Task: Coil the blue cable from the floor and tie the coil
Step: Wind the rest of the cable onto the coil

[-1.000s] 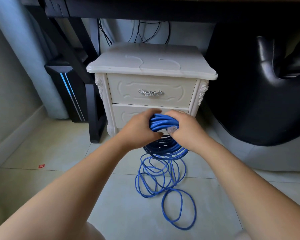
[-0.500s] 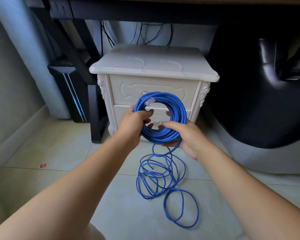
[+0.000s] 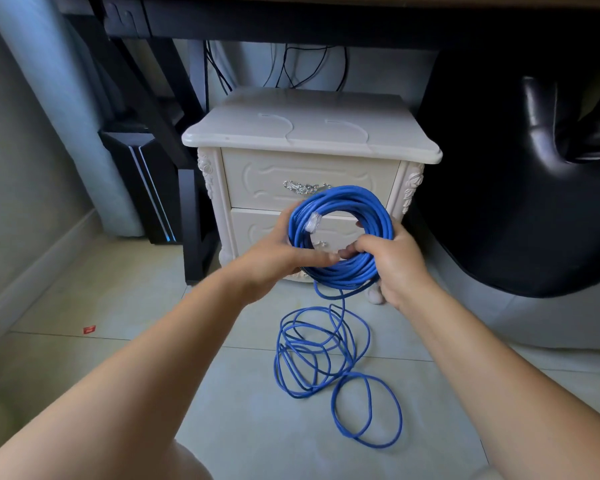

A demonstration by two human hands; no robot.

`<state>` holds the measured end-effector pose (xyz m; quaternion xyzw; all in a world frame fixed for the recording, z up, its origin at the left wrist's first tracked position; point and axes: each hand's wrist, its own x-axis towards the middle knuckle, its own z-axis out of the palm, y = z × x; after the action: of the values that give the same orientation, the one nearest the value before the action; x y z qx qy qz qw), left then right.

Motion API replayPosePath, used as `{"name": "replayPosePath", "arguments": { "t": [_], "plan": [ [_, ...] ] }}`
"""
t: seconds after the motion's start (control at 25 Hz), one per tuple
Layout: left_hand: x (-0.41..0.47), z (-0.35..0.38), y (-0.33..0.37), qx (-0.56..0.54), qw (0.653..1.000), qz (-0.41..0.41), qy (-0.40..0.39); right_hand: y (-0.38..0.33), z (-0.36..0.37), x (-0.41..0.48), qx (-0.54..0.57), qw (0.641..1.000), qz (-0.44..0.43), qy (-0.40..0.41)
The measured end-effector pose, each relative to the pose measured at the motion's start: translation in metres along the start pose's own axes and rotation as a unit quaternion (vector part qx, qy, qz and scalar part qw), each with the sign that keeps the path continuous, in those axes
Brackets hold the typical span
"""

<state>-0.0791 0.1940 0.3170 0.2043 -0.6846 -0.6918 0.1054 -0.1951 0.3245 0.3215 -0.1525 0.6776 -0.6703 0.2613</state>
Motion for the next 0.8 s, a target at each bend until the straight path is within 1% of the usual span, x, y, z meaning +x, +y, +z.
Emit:
{"name": "replayPosePath", "arguments": {
  "t": [0.08,0.12,0.16,0.24,0.32,0.36,0.44,0.52,0.64,0.72,0.8],
  "plan": [
    [-0.001,-0.012,0.0,0.008,0.996,-0.01,-0.094,-0.001,-0.007,0.003,-0.063,0.997,-0.042,0.013],
    [-0.002,-0.014,0.001,0.021,0.993,-0.015,-0.115,0.0,-0.01,0.005,-0.098,0.993,-0.058,0.018],
    [-0.005,-0.015,0.002,0.034,0.992,-0.015,-0.119,0.001,-0.012,0.006,-0.144,0.987,-0.073,0.022],
    [-0.007,-0.008,0.005,0.067,0.994,0.006,-0.087,0.003,-0.011,0.006,-0.242,0.965,-0.106,0.01],
    [-0.008,0.003,0.006,0.133,0.99,0.038,-0.028,0.004,-0.007,0.004,-0.291,0.947,-0.134,-0.028],
    [-0.009,0.007,0.006,0.178,0.982,0.057,0.009,0.003,-0.004,0.002,-0.299,0.942,-0.145,-0.042],
    [-0.007,0.011,0.005,0.25,0.959,0.097,0.093,0.003,-0.001,-0.001,-0.301,0.939,-0.159,-0.054],
    [-0.004,0.013,0.005,0.268,0.941,0.125,0.163,0.002,0.002,-0.004,-0.29,0.941,-0.168,-0.054],
    [-0.001,0.018,0.006,0.214,0.945,0.128,0.21,-0.006,0.001,-0.007,-0.227,0.959,-0.165,-0.042],
    [0.0,0.02,0.008,0.147,0.953,0.13,0.229,-0.009,-0.001,-0.006,-0.166,0.973,-0.156,-0.041],
    [0.0,0.022,0.012,0.074,0.956,0.12,0.256,-0.005,-0.001,-0.006,-0.109,0.985,-0.126,-0.049]
  ]
}}
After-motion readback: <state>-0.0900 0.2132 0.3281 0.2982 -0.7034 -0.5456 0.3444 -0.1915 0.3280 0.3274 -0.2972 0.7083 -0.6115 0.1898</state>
